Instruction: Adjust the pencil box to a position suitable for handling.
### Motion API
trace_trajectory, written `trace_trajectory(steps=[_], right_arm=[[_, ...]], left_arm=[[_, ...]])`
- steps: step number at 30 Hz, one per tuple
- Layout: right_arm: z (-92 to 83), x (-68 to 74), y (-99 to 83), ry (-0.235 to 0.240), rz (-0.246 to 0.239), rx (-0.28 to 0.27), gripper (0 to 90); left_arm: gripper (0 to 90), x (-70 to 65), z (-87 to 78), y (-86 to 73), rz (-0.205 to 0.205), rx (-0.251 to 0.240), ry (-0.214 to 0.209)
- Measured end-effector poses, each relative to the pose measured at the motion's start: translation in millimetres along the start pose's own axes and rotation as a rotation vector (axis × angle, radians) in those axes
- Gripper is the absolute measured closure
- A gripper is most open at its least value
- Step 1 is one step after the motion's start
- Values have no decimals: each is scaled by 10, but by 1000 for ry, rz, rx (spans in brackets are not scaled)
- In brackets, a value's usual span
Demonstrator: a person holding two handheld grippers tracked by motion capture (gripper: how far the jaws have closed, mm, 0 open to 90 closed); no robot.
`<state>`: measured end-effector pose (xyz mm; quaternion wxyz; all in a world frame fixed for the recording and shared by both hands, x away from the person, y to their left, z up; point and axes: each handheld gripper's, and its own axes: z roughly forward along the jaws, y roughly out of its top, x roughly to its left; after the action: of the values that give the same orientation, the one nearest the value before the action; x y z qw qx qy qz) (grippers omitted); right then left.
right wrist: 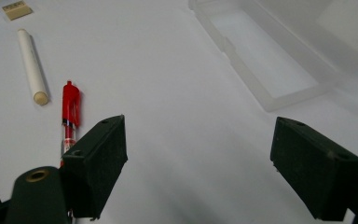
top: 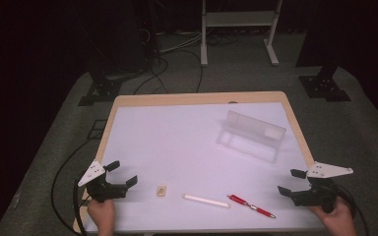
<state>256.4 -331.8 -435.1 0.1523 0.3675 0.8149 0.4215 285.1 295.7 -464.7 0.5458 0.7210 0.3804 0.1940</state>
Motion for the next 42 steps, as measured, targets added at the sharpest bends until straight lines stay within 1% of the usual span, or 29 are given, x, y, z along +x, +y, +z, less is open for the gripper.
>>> trace_trajectory(steps=[1,2,3,4,6,7,9,10,11,13,15,16,17,18,19,22,23,25,27,28,31,34,38,39,40,42], right_arm=[[11,-5,42,-5,-10,4,180],[24,-14,81,-4,-20,3,210],[42,-27,118,13,-21,5,233],[66,-40,156,21,-24,14,224],[113,-56,219,28,-35,31,249],[140,-62,244,30,-35,39,250],[209,-83,299,33,-43,72,222],[227,-85,315,31,-44,75,223],[248,-91,334,27,-50,76,223],[281,-100,375,36,-48,82,223],[289,-104,397,40,-47,76,225],[314,-117,446,61,-47,77,231],[314,-117,446,61,-47,77,231],[344,-116,493,50,-57,82,223],[356,-117,509,49,-59,81,223],[401,-135,578,53,-51,68,223],[415,-145,601,55,-48,70,223],[444,-151,652,63,-45,74,223],[457,-148,682,67,-52,77,223],[495,-136,750,69,-62,81,223],[558,-133,827,61,-84,92,223],[629,-150,903,55,-110,100,223],[721,-160,1000,60,-122,104,228],[721,-160,1000,60,-122,104,228],[764,-165,1051,68,-140,104,228],[799,-177,1083,70,-146,105,232]], left_arm=[[1,1,0,0,0,0,0],[1,1,0,0,0,0,-1],[1,1,-1,-1,-1,0,-1],[1,1,-1,-1,0,0,-2],[1,1,1,-1,0,0,-3],[1,1,1,-1,0,1,-3],[1,2,2,-1,0,1,-5],[1,2,3,-1,1,1,-5],[1,2,3,-1,1,1,-5],[1,3,2,-1,0,0,-6],[1,5,4,-2,-2,2,-4],[1,4,8,-2,-3,4,-1],[1,4,8,-2,-3,4,-1],[1,5,8,-2,-4,3,0],[1,7,8,-2,-5,3,-1],[1,15,9,-3,-10,1,-1],[1,15,9,-3,-10,1,-1],[1,27,9,-4,-24,-3,2],[1,28,10,-5,-26,-3,-1],[1,24,8,-5,-17,1,0],[1,18,11,-5,-8,7,-1],[1,24,11,-6,-18,8,3],[1,23,11,-6,-16,7,6],[1,23,11,-6,-16,7,6],[1,30,16,-6,-27,8,9],[1,37,15,-6,-37,9,12]])
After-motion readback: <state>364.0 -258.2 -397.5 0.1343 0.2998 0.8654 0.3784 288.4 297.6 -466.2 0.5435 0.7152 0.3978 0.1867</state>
